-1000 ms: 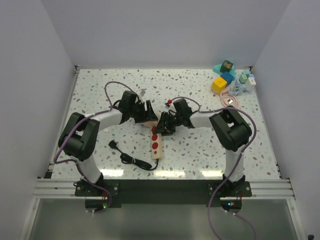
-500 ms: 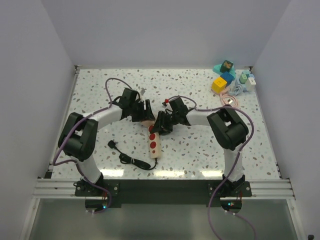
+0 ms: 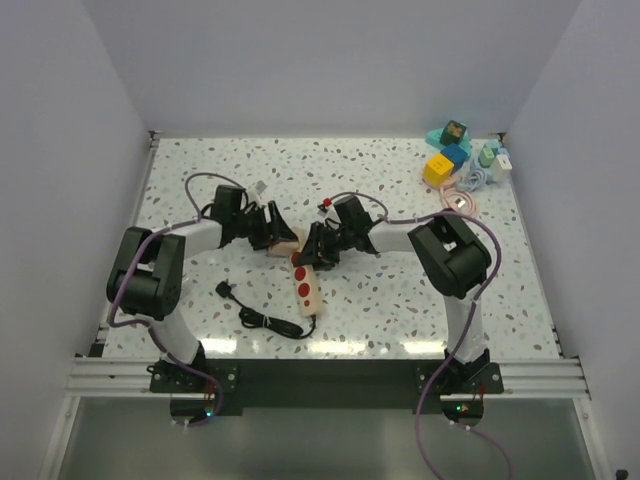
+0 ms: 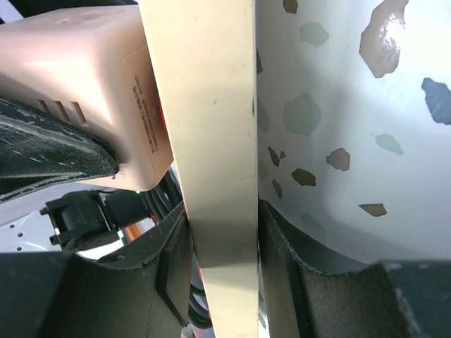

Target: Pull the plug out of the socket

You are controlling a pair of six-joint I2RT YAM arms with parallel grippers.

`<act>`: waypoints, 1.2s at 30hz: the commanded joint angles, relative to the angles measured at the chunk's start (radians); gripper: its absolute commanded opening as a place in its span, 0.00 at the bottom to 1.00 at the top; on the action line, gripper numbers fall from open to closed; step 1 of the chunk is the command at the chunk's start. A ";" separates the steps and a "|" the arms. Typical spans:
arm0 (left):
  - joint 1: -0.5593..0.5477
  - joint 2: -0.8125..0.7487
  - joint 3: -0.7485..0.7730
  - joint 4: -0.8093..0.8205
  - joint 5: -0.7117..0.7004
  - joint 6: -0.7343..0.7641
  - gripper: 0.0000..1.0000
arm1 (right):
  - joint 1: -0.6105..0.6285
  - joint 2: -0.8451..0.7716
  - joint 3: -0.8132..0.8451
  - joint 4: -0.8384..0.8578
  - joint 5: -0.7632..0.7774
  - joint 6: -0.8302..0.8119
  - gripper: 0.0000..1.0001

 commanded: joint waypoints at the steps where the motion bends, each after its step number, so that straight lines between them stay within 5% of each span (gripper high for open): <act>1: 0.059 -0.095 0.055 -0.189 0.026 0.077 0.00 | -0.099 0.195 -0.122 -0.406 0.591 -0.063 0.00; 7: 0.031 -0.154 0.192 -0.504 -0.199 0.143 0.00 | -0.095 0.206 -0.102 -0.435 0.623 -0.058 0.00; 15: 0.014 -0.131 0.166 -0.506 -0.190 0.136 0.00 | -0.083 0.184 -0.081 -0.481 0.681 -0.082 0.00; 25: -0.093 0.015 0.513 -0.668 -0.244 0.166 0.00 | -0.055 0.158 -0.050 -0.546 0.804 -0.132 0.00; 31: -0.083 -0.014 0.449 -0.648 -0.244 0.185 0.00 | -0.055 0.146 -0.049 -0.523 0.752 -0.150 0.00; 36: 0.083 -0.104 0.286 -0.553 -0.215 0.217 0.00 | -0.055 0.091 -0.055 -0.505 0.669 -0.175 0.00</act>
